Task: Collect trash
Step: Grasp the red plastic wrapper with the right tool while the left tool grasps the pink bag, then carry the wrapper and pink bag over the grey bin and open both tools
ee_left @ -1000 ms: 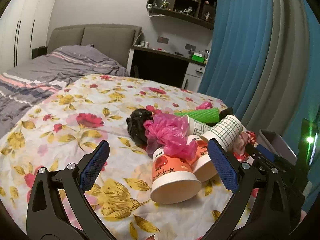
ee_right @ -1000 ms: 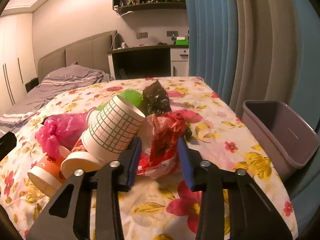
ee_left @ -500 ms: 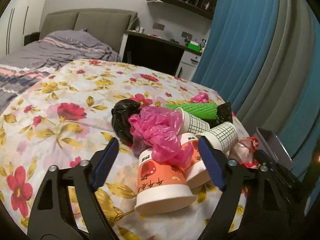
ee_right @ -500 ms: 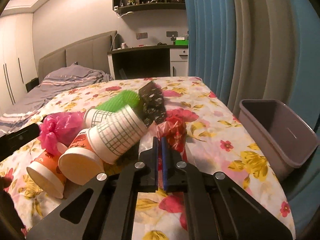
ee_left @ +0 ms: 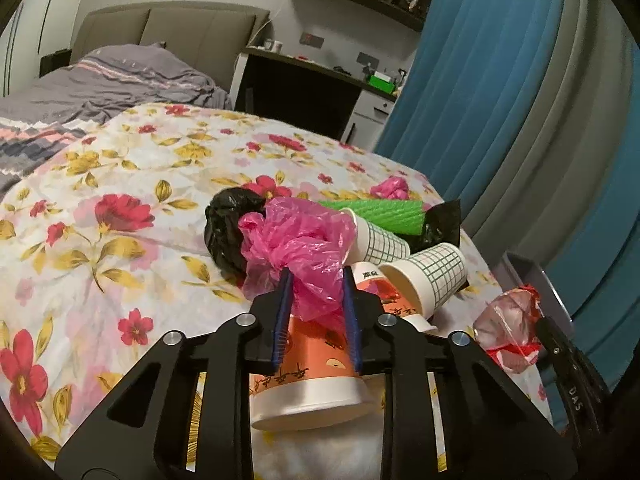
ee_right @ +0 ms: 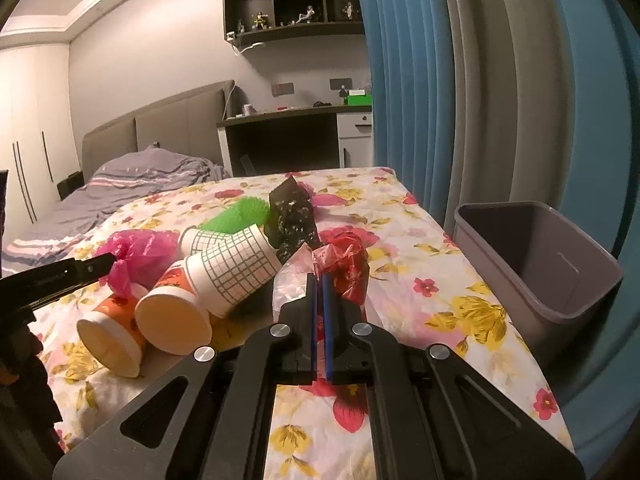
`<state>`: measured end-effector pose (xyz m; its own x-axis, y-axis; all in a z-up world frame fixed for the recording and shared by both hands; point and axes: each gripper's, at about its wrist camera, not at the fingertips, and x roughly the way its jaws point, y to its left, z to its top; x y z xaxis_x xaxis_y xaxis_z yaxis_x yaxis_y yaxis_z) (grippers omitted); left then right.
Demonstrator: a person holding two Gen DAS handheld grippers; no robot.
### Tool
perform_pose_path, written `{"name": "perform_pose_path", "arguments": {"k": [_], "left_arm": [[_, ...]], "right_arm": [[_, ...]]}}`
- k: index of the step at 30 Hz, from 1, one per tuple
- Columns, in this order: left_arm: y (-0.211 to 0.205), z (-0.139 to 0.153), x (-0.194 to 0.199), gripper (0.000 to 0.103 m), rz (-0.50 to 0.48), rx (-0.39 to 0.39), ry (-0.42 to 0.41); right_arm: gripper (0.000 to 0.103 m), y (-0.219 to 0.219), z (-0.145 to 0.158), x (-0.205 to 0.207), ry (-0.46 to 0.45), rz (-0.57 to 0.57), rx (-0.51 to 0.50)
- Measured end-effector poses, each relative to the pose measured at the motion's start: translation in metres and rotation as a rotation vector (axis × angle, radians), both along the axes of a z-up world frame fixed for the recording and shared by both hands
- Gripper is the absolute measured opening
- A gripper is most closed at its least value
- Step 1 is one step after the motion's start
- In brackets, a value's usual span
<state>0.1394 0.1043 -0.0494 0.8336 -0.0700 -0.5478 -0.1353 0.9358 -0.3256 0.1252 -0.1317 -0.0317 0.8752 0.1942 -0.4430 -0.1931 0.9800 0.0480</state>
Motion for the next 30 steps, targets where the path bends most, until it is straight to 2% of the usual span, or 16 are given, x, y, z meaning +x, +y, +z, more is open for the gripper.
{"name": "perform_pose_path", "arguments": {"k": [6,12,16,30], "left_arm": [[-0.003,0.023,-0.018,0.013,0.002,0.018,-0.085],[-0.013,0.058,-0.044,0.012,-0.020,0.032,-0.200],[-0.029,0.073,-0.053,0.012,-0.051,0.051,-0.246],[-0.107,0.093,-0.051,0.012,-0.240,0.078,-0.298]], "right_arm": [[0.003,-0.011,0.008,-0.012,-0.035,-0.001,0.018],[0.003,-0.026,0.022,-0.026,-0.077,-0.011,0.042],[0.003,-0.038,0.031,-0.032,-0.098,-0.024,0.056],[0.002,-0.086,0.059,-0.052,-0.172,-0.101,0.074]]}}
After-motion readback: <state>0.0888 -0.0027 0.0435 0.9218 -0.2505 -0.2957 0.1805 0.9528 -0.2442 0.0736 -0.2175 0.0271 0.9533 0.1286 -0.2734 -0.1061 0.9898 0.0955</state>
